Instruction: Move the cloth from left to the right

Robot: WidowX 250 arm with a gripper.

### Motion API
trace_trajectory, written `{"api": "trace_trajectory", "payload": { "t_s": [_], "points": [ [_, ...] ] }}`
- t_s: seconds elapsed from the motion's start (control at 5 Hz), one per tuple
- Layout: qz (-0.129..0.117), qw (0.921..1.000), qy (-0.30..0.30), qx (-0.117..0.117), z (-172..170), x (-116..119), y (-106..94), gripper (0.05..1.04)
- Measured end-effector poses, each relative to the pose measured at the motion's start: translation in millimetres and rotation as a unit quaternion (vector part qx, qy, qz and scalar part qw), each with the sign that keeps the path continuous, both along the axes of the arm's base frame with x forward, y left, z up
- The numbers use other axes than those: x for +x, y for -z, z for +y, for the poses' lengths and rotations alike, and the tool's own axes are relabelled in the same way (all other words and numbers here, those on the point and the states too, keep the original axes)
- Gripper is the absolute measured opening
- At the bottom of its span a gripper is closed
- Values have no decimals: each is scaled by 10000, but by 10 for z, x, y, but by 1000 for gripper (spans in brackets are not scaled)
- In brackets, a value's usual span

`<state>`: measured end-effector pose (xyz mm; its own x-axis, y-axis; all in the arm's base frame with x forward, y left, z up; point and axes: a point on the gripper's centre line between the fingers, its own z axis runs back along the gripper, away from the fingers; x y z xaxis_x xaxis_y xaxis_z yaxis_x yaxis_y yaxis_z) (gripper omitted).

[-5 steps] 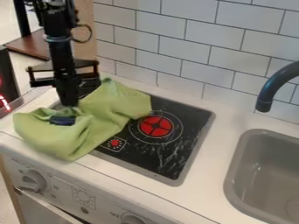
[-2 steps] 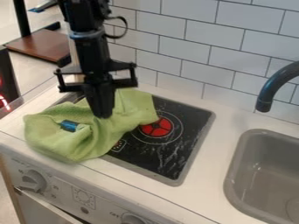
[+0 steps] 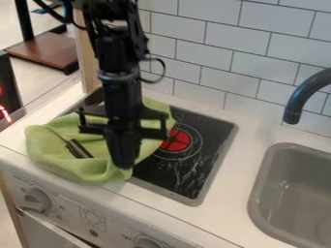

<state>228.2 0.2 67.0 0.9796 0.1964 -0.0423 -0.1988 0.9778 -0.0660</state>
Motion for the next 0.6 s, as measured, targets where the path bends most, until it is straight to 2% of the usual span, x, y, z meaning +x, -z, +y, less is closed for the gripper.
{"api": "trace_trajectory", "payload": {
  "t_s": [0.2, 0.4, 0.6],
  "points": [
    [196, 9988, 425, 121, -143, -101, 250, 48],
    [212, 9983, 497, 205, -132, -119, 354, 58],
    [201, 9971, 694, 245, -196, -130, 382, 146]
  ]
}}
